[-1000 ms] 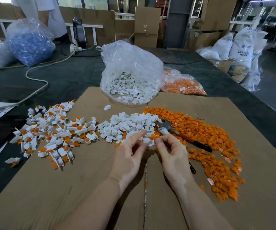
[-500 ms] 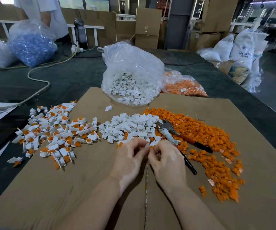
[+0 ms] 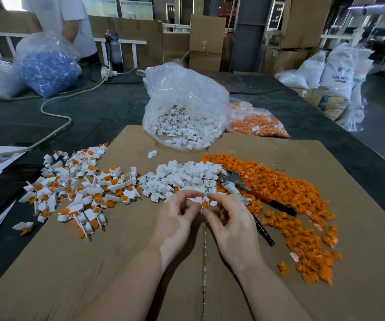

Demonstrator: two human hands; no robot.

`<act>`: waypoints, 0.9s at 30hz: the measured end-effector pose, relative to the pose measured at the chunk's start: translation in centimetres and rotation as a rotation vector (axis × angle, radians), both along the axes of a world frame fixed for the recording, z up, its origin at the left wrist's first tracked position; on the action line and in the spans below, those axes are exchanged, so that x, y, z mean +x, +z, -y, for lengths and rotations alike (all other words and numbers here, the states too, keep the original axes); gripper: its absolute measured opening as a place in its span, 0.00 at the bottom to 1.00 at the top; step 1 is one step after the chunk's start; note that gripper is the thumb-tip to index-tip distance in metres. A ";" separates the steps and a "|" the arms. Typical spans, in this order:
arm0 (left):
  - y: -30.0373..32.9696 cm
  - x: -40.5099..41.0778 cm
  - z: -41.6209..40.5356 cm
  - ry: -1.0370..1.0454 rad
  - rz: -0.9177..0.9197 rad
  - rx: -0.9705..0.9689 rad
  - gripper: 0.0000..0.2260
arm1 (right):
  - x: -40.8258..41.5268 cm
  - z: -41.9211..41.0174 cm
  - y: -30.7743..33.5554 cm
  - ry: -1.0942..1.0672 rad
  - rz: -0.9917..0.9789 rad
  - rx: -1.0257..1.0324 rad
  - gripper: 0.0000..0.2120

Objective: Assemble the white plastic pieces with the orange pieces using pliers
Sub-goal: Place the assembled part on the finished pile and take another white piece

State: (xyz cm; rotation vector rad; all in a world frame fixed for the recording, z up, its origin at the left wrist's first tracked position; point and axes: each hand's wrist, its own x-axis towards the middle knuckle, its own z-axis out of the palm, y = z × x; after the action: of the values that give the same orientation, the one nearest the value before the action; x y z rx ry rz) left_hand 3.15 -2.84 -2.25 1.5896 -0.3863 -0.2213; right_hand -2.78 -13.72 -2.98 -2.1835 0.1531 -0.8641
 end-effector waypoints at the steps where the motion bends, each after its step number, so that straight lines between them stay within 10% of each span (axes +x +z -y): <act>1: 0.0 0.0 0.0 -0.003 0.004 -0.001 0.09 | 0.0 0.0 0.0 0.012 0.002 -0.007 0.12; 22: 0.0 0.0 0.2 0.005 0.028 0.027 0.06 | 0.1 0.0 0.1 0.020 -0.051 -0.011 0.08; 27: 0.0 -0.1 0.4 0.015 -0.061 -0.028 0.06 | 0.1 1.0 1.1 -0.361 -0.141 -0.131 0.13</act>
State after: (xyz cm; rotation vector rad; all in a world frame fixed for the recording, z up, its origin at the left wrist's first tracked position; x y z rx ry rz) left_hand 3.07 -3.21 -2.22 1.5544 -0.3290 -0.2514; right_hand -2.70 -14.73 -1.88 -2.3808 0.5901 -0.9360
